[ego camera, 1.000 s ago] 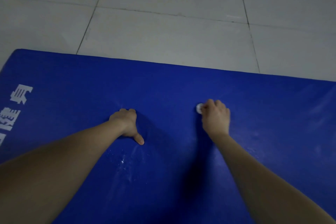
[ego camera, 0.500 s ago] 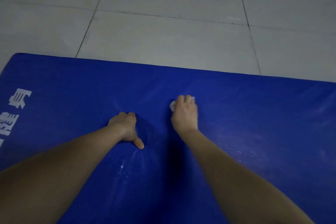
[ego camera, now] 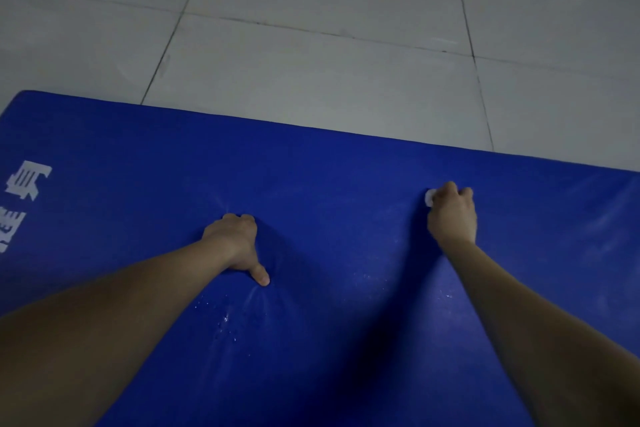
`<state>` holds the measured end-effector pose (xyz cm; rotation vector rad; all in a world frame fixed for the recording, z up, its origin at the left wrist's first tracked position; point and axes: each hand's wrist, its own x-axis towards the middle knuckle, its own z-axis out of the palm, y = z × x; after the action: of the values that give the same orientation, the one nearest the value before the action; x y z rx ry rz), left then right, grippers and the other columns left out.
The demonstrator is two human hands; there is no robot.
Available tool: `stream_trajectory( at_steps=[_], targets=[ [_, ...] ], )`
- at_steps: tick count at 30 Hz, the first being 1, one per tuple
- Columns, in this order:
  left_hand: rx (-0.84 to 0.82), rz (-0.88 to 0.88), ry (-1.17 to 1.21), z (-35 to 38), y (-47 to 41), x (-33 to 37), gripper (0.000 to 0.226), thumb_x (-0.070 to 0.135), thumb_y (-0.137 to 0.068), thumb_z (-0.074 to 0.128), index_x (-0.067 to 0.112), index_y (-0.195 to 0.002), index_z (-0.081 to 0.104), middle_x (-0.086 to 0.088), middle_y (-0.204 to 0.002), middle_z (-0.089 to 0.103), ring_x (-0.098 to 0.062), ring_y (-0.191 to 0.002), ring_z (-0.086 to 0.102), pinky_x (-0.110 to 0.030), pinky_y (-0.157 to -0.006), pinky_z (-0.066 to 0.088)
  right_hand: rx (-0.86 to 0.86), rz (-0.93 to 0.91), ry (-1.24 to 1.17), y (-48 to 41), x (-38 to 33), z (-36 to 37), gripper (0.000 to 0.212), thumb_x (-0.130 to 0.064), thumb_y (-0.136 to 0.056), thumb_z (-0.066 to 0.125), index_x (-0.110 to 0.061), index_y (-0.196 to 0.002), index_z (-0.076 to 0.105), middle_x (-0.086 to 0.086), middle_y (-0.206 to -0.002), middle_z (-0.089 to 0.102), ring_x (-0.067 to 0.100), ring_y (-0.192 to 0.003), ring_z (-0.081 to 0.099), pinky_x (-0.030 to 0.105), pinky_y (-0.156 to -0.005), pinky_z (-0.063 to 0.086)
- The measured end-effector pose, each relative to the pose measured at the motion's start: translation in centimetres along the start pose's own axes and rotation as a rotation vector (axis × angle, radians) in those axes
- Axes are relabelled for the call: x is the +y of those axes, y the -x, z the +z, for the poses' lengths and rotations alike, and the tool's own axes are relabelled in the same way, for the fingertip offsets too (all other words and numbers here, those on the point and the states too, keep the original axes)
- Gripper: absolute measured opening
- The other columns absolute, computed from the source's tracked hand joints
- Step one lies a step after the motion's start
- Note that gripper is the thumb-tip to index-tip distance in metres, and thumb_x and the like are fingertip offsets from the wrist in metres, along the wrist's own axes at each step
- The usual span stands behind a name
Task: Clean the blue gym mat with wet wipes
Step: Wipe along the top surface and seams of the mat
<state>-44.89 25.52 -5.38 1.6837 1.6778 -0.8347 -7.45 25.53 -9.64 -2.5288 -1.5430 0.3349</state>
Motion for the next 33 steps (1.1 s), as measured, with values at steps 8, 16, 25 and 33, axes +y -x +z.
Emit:
stream_trajectory(
  at_steps=[8, 16, 25, 33],
  targets=[
    [-0.021, -0.001, -0.003, -0.2, -0.1, 0.1, 0.127, 0.067, -0.05, 0.091, 0.015, -0.15, 0.031, -0.007, -0.145, 0.043, -0.026, -0.127, 0.052, -0.037, -0.095, 0.054, -0.014, -0.121, -0.119, 2.5, -10.7, 3.6, 0.021, -0.002, -0.089, 0.054, -0.002, -0.11, 0.052, 0.018, -0.115, 0.054, 0.033, -0.102, 0.053, 0.04, -0.085, 0.048],
    [-0.023, -0.014, -0.025, -0.2, -0.1, 0.3, 0.129, 0.068, -0.051, 0.09, 0.015, -0.151, 0.028, -0.007, -0.146, 0.041, -0.027, -0.126, 0.053, -0.038, -0.093, 0.055, -0.102, -0.507, -0.091, 4.6, -16.1, 5.5, 0.015, -0.005, -0.09, 0.057, -0.013, -0.099, 0.047, 0.009, -0.102, 0.053, 0.023, -0.083, 0.052, 0.037, -0.072, 0.05],
    [-0.013, -0.006, -0.008, 0.0, -0.2, 0.1, 0.13, 0.068, -0.051, 0.09, 0.015, -0.152, 0.027, -0.007, -0.145, 0.041, -0.026, -0.124, 0.054, -0.036, -0.092, 0.056, 0.017, 0.112, 0.067, -3.0, -1.5, 0.4, 0.032, -0.01, -0.093, 0.06, -0.004, -0.121, 0.047, 0.02, -0.122, 0.053, 0.039, -0.104, 0.058, 0.041, -0.069, 0.043],
    [-0.013, 0.009, -0.001, -0.2, -0.1, 0.2, 0.127, 0.068, -0.05, 0.09, 0.015, -0.149, 0.031, -0.006, -0.142, 0.044, -0.025, -0.126, 0.051, -0.037, -0.095, 0.054, 0.021, 0.126, 0.016, -2.8, -8.6, 1.7, 0.038, -0.023, -0.102, 0.051, -0.001, -0.131, 0.04, 0.022, -0.129, 0.053, 0.037, -0.115, 0.057, 0.044, -0.088, 0.05]
  ],
)
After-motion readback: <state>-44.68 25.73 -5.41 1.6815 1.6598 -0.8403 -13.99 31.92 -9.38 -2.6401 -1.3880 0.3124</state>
